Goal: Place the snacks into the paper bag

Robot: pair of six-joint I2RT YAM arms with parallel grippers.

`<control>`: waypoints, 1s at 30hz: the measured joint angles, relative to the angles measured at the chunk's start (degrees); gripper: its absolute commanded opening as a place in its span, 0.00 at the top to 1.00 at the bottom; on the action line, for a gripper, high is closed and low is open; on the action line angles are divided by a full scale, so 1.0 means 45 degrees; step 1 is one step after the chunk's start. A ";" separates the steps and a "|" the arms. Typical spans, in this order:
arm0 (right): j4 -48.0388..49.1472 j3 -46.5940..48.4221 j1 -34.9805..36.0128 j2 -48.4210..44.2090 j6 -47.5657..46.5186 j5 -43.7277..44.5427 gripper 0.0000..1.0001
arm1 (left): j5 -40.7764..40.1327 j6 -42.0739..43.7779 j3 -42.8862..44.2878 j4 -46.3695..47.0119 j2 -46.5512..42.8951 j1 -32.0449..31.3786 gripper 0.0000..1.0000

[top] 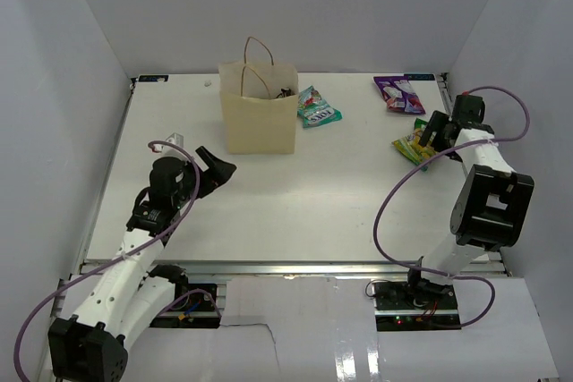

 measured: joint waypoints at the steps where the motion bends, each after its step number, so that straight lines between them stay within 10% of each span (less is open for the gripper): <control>1: 0.0068 -0.0136 -0.0238 0.0015 0.0287 -0.0005 0.10 | 0.0053 0.0000 0.0000 0.0068 0.0068 0.0000 0.06; 13: 0.2812 0.1171 -0.0282 0.3672 0.2225 -0.1336 0.02 | 0.0612 -0.0301 -0.0568 0.0452 -0.0233 0.0000 0.05; 17: 0.3507 0.1059 -0.0413 0.3706 0.2025 -0.2283 0.59 | 0.0622 -0.0418 -0.0593 0.0466 -0.0554 0.0000 0.05; 20: 0.4216 0.0573 -0.0549 0.3580 0.1953 -0.3356 0.81 | 0.0627 -0.0491 -0.0593 0.0466 -0.0593 0.0000 0.05; 30: 0.4828 -0.1156 -0.0607 0.1287 -0.0505 -0.7936 0.92 | 0.0787 -0.0471 -0.0593 0.0481 -0.0058 0.0000 0.05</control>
